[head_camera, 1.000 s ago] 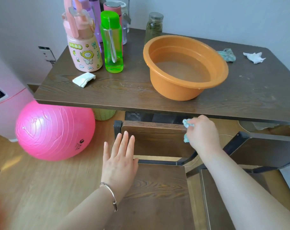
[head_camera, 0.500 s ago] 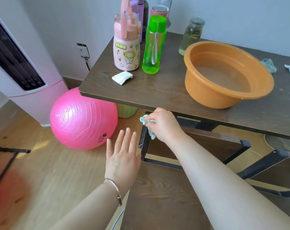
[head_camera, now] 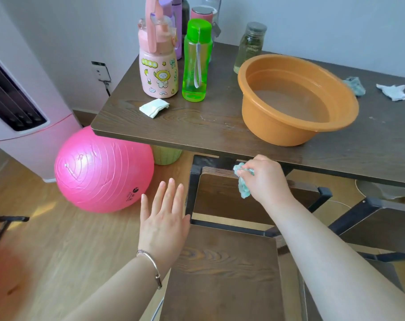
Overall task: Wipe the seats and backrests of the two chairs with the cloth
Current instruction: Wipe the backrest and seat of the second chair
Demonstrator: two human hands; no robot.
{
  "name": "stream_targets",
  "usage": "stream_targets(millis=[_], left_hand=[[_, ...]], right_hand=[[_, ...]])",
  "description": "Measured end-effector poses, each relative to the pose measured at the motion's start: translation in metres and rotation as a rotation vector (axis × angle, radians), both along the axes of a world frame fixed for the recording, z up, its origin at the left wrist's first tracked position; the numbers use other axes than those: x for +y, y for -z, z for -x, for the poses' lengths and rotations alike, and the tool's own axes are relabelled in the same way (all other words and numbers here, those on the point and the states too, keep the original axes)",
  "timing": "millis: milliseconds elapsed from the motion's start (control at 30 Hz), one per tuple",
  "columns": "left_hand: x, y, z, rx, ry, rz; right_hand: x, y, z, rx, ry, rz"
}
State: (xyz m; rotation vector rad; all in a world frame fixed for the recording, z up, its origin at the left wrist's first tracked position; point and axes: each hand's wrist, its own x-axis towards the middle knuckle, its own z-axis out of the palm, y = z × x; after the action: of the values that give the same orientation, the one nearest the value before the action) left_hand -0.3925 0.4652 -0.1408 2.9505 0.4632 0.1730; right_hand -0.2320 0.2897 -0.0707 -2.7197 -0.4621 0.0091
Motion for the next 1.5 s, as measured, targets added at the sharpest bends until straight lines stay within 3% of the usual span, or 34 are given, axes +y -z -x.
stream_targets(millis=[200, 333, 600, 1000, 1233, 1500], left_hand=[[-0.030, 0.006, -0.010, -0.028, 0.048, 0.014], [-0.046, 0.003, -0.019, -0.072, 0.087, 0.016], [-0.063, -0.001, -0.040, -0.066, 0.073, 0.023], [-0.100, -0.008, -0.059, -0.129, 0.074, 0.004], [-0.102, -0.011, -0.081, -0.088, 0.093, -0.051], [-0.103, -0.008, -0.081, -0.131, 0.114, -0.033]], right_hand=[[-0.110, 0.002, -0.017, -0.038, 0.321, 0.065], [-0.116, 0.004, -0.017, -0.070, 0.426, 0.061], [-0.009, 0.008, 0.009, -0.059, 0.215, -0.178], [-0.174, 0.006, -0.033, -0.034, 0.386, -0.004], [-0.208, 0.015, -0.029, 0.047, 0.424, -0.191], [-0.220, 0.074, 0.016, 0.351, 0.636, -0.595]])
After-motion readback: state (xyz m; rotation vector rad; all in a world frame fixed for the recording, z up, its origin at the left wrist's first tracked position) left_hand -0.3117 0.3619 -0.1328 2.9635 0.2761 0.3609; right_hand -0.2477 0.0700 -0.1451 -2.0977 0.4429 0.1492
